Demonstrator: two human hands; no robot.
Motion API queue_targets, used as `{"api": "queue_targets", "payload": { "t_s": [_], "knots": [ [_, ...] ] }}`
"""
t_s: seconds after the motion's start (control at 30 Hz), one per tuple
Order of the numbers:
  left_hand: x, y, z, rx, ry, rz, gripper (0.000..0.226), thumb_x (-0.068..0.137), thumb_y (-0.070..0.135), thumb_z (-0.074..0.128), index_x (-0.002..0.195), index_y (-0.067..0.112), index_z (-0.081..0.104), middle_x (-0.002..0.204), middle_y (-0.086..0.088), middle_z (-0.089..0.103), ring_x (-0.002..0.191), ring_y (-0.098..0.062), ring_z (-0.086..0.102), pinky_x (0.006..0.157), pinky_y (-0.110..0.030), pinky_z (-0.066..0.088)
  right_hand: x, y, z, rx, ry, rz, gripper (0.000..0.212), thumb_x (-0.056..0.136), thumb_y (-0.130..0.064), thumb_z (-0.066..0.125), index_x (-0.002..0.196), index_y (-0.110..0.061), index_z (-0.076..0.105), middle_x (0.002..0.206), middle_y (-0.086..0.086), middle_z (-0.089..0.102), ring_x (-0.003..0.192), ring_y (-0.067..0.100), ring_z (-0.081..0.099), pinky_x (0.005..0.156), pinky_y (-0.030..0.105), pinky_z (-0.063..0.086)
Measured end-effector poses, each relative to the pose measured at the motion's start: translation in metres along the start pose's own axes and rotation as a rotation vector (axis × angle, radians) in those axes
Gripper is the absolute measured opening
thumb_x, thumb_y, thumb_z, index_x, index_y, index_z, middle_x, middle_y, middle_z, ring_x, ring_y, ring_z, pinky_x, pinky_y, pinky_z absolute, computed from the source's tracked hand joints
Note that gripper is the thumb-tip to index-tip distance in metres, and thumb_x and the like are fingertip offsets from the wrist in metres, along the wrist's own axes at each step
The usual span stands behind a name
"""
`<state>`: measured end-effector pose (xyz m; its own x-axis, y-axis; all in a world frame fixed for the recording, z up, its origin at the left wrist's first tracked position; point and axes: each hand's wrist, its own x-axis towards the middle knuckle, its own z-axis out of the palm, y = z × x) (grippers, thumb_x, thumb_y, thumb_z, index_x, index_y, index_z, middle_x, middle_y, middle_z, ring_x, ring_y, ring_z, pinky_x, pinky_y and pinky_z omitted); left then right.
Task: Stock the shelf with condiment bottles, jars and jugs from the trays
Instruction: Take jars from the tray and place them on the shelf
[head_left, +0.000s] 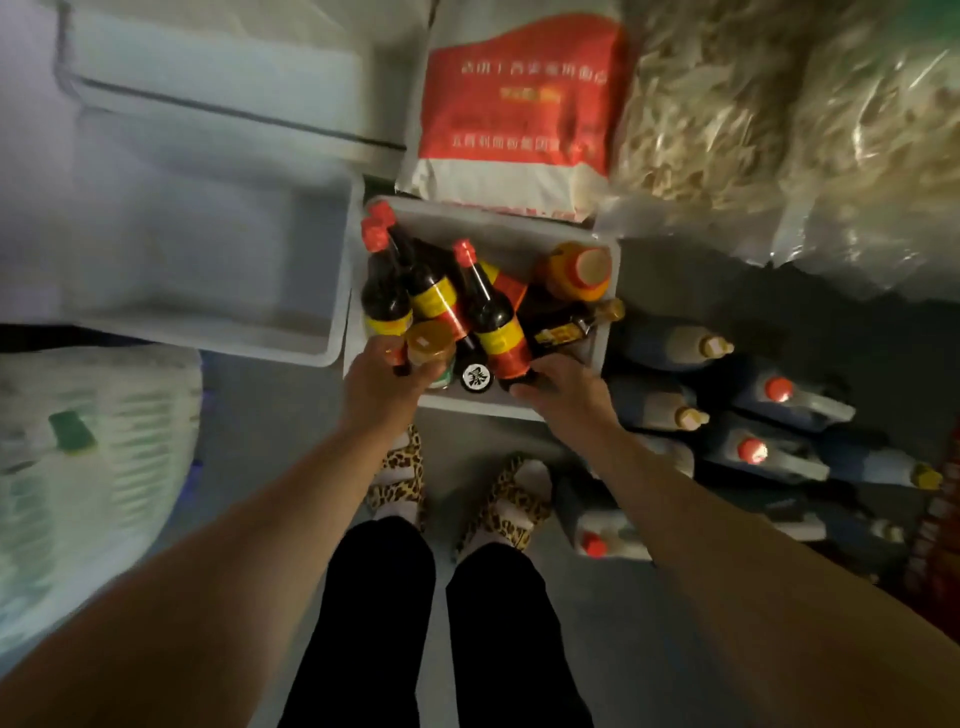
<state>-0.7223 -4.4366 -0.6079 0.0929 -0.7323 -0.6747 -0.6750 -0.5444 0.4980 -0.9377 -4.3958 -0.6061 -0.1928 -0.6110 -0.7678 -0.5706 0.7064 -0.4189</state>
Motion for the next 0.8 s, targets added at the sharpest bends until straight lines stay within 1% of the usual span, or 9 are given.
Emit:
{"api": "queue_targets", "payload": {
  "t_s": [0.07, 0.13, 0.23, 0.33, 0.4, 0.47, 0.63, 0.7, 0.8],
  "knots": [
    [0.023, -0.026, 0.02, -0.02, -0.005, -0.02, 0.042, 0.084, 0.047, 0.073, 0.112, 0.02, 0.058, 0.102, 0.01, 0.062, 0.097, -0.011, 0.057, 0.083, -0.029, 0.039, 0.024, 0.011, 0.031, 0.011, -0.003, 0.024, 0.037, 0.084, -0.048, 0.071, 0.117, -0.033, 0.064, 0.103, -0.006, 0.066, 0.098, 0.016, 0.062, 0.079, 0.034, 0.05],
    [0.047, -0.05, 0.038, -0.036, -0.021, -0.026, 0.042, 0.082, 0.047, 0.074, 0.112, 0.021, 0.06, 0.11, 0.009, 0.067, 0.104, -0.013, 0.061, 0.09, -0.033, 0.044, 0.047, 0.022, 0.06, 0.027, 0.007, 0.037, 0.042, 0.084, -0.046, 0.073, 0.121, -0.029, 0.062, 0.104, -0.007, 0.064, 0.096, 0.015, 0.059, 0.076, 0.031, 0.046],
    [0.08, -0.078, 0.061, -0.066, -0.046, -0.017, 0.055, 0.075, 0.059, 0.073, 0.12, 0.03, 0.058, 0.119, 0.009, 0.067, 0.111, -0.013, 0.062, 0.098, -0.04, 0.047, 0.075, 0.037, 0.097, 0.09, 0.04, 0.035, 0.051, 0.08, -0.043, 0.078, 0.125, -0.026, 0.061, 0.113, -0.001, 0.067, 0.105, 0.02, 0.062, 0.087, 0.038, 0.053],
    [0.103, -0.092, 0.08, -0.1, -0.042, -0.022, 0.062, 0.074, 0.056, 0.077, 0.124, 0.028, 0.055, 0.12, 0.008, 0.066, 0.11, -0.012, 0.061, 0.09, -0.031, 0.046, 0.095, 0.045, 0.124, 0.089, 0.065, 0.041, 0.059, 0.077, -0.044, 0.079, 0.13, -0.031, 0.057, 0.123, 0.0, 0.064, 0.112, 0.019, 0.06, 0.093, 0.04, 0.052],
    [0.115, -0.098, 0.089, -0.125, -0.013, -0.026, 0.061, 0.076, 0.048, 0.079, 0.124, 0.021, 0.055, 0.118, 0.005, 0.065, 0.104, -0.01, 0.059, 0.076, -0.017, 0.039, 0.106, 0.048, 0.137, 0.096, 0.094, 0.035, 0.062, 0.076, -0.041, 0.081, 0.132, -0.031, 0.055, 0.125, 0.001, 0.062, 0.113, 0.02, 0.059, 0.095, 0.04, 0.052],
    [0.122, -0.103, 0.095, -0.136, 0.002, -0.007, 0.06, 0.076, 0.045, 0.081, 0.124, 0.018, 0.055, 0.118, 0.004, 0.065, 0.101, -0.008, 0.055, 0.068, -0.011, 0.03, 0.113, 0.051, 0.148, 0.125, 0.123, 0.035, 0.064, 0.075, -0.036, 0.083, 0.132, -0.03, 0.054, 0.126, 0.002, 0.061, 0.116, 0.022, 0.058, 0.097, 0.041, 0.051],
    [0.128, -0.11, 0.101, -0.168, 0.018, 0.037, 0.072, 0.07, 0.04, 0.086, 0.128, 0.017, 0.051, 0.119, 0.006, 0.064, 0.104, -0.006, 0.054, 0.071, -0.006, 0.03, 0.123, 0.053, 0.162, 0.113, 0.175, 0.062, 0.075, 0.072, -0.034, 0.085, 0.137, -0.028, 0.048, 0.137, 0.004, 0.048, 0.124, 0.026, 0.05, 0.1, 0.039, 0.047],
    [0.129, -0.111, 0.102, -0.18, 0.039, 0.057, 0.078, 0.066, 0.04, 0.089, 0.129, 0.017, 0.049, 0.121, 0.005, 0.064, 0.107, -0.009, 0.057, 0.077, -0.009, 0.035, 0.125, 0.052, 0.165, 0.084, 0.193, 0.068, 0.078, 0.071, -0.034, 0.086, 0.137, -0.026, 0.045, 0.137, 0.004, 0.045, 0.125, 0.028, 0.049, 0.1, 0.042, 0.048],
    [0.129, -0.111, 0.107, -0.169, 0.098, 0.063, 0.091, 0.056, 0.052, 0.088, 0.129, 0.018, 0.045, 0.122, 0.004, 0.062, 0.112, -0.015, 0.059, 0.09, -0.027, 0.047, 0.125, 0.053, 0.169, 0.061, 0.223, 0.06, 0.075, 0.071, -0.035, 0.087, 0.133, -0.024, 0.047, 0.133, 0.004, 0.045, 0.121, 0.026, 0.051, 0.097, 0.041, 0.05]
  ]
}}
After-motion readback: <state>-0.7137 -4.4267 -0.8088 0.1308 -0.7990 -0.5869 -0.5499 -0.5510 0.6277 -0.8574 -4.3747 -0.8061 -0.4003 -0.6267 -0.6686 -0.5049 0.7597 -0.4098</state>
